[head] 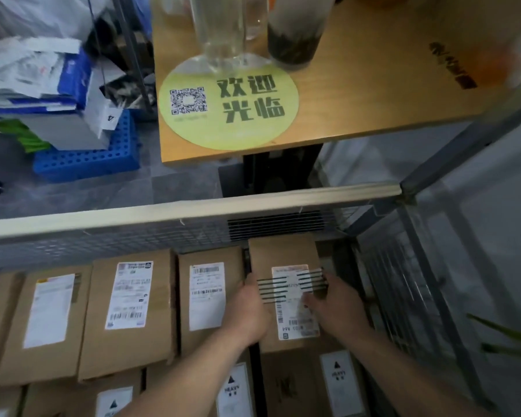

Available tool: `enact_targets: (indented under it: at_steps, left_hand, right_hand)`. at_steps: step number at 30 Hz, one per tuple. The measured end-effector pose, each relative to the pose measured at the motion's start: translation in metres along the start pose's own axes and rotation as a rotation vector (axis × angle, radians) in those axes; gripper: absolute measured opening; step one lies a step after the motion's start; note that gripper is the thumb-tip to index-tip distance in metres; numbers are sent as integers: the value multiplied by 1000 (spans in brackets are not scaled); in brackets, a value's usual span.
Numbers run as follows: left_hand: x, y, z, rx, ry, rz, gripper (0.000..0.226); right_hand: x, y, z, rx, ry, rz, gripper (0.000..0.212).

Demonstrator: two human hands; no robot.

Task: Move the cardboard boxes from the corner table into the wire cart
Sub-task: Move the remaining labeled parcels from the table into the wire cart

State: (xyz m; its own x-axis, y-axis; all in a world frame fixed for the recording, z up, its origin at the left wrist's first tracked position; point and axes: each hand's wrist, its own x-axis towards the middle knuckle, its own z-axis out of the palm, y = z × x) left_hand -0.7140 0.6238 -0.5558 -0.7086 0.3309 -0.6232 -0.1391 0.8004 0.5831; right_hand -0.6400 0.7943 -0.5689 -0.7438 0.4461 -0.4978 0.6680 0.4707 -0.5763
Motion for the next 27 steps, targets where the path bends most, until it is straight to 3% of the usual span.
enact_targets:
  at_steps: [12, 16, 21, 23, 27]
  left_hand:
    - [18, -28, 13, 68, -74, -97, 40]
    - [16, -33, 8, 100, -116, -62, 49]
    - [6, -34, -5, 138, -110, -3, 49]
    - [-3, -32, -14, 193, -85, 27, 50]
    - [-25, -21, -37, 331, 4, 105, 56]
  right_hand:
    - [22, 9, 43, -103, -132, -3, 31]
    - [26, 8, 46, -132, -204, 12, 50]
    - [23, 6, 36, -113, -369, 95, 99]
    - [14, -2, 34, -84, -261, 84, 93]
    - [-15, -29, 27, -56, -54, -28, 47]
